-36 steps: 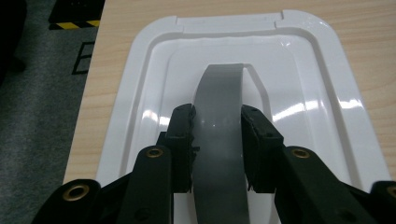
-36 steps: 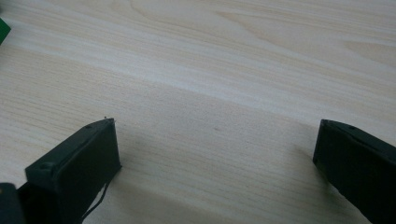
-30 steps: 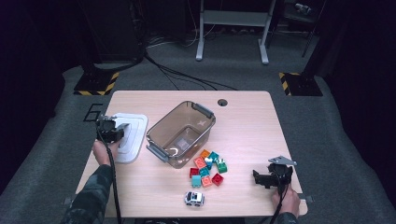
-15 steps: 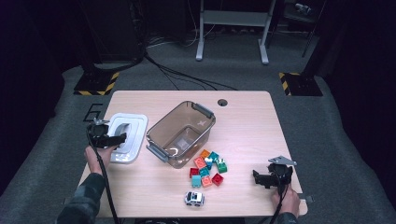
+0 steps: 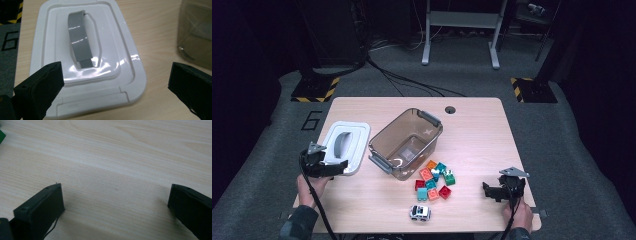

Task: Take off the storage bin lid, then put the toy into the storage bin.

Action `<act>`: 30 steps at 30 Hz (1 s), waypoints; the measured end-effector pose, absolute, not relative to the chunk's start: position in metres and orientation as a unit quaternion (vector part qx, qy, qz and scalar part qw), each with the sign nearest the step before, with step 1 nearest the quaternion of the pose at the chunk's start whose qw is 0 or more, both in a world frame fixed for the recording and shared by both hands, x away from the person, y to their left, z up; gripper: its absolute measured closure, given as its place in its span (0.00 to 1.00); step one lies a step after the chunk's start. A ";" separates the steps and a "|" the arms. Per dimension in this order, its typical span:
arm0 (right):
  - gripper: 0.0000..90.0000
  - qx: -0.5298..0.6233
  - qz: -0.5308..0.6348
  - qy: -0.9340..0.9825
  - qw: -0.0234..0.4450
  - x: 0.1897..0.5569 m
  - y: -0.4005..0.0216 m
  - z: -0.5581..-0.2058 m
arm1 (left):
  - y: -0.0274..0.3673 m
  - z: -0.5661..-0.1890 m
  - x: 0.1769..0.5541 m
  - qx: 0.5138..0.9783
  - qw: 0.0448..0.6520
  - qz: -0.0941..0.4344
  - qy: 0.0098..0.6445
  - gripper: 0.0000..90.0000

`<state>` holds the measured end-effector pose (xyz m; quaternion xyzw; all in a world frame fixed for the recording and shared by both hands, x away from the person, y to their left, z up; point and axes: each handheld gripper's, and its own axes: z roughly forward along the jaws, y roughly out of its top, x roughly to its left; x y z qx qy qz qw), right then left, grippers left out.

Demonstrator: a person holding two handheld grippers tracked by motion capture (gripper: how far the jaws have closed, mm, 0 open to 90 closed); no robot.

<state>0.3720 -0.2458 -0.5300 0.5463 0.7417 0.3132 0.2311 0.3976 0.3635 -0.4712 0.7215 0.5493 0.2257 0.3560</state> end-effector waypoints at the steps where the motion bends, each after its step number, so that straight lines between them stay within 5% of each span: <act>1: 0.00 0.546 0.313 0.741 0.231 0.372 -0.246 -0.530 | 0.362 -0.472 0.394 0.726 0.356 0.223 0.545 0.00; 7: 0.00 0.546 0.313 0.741 0.231 0.372 -0.246 -0.530 | 0.353 -0.482 0.375 0.744 0.374 0.216 0.510 0.00; 14: 0.00 0.547 0.313 0.741 0.232 0.372 -0.246 -0.530 | 0.321 -0.500 0.351 0.816 0.383 0.182 0.392 0.00; 30: 0.00 0.560 0.312 0.730 0.236 0.370 -0.242 -0.530 | 0.298 -0.532 0.351 0.862 0.360 0.145 0.326 0.01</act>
